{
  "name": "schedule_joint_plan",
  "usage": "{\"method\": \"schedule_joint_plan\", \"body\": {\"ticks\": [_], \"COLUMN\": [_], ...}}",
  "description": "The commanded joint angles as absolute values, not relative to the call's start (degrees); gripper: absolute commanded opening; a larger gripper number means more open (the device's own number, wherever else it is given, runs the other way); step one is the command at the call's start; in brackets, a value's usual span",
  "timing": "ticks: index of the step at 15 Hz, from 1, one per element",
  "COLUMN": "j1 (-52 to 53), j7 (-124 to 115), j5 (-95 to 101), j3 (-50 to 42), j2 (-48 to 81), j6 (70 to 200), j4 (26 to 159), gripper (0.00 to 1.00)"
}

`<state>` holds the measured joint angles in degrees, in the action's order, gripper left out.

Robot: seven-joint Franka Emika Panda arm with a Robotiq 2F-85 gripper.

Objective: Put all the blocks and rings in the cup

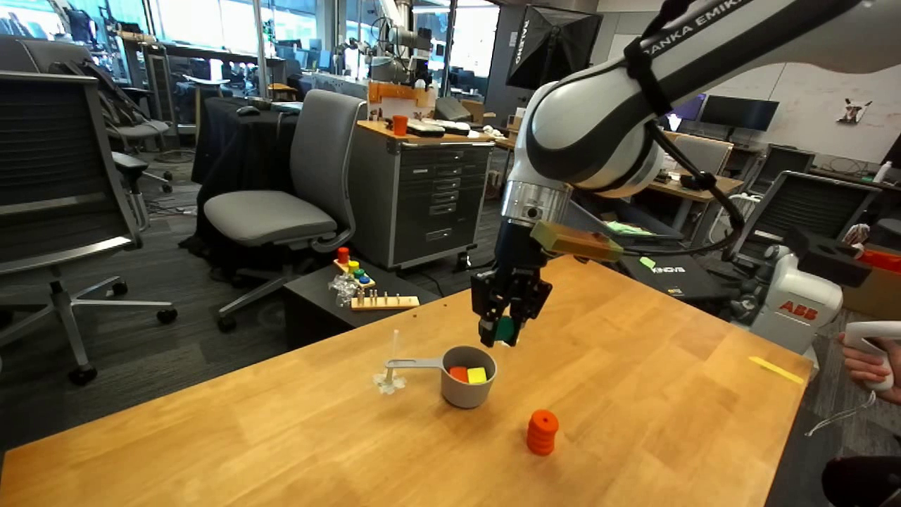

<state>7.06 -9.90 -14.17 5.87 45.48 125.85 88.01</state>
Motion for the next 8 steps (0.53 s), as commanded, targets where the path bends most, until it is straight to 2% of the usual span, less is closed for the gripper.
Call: {"method": "schedule_joint_plan", "body": {"ticks": [1,6,7,8], "j1": [7.5,8.1,8.1,8.3], "j7": [-10.0,-10.4,-10.4,-10.6], "j5": [-12.4,-11.5,-11.4,-11.3], "j3": [5.7,5.6,5.7,5.7], "j2": [49.7,53.2,53.7,54.2], "j6": [121.5,119.0,118.0,117.6], "j4": [80.8,75.6,74.6,73.8], "gripper": [0.18,0.18,0.68,0.68]}}
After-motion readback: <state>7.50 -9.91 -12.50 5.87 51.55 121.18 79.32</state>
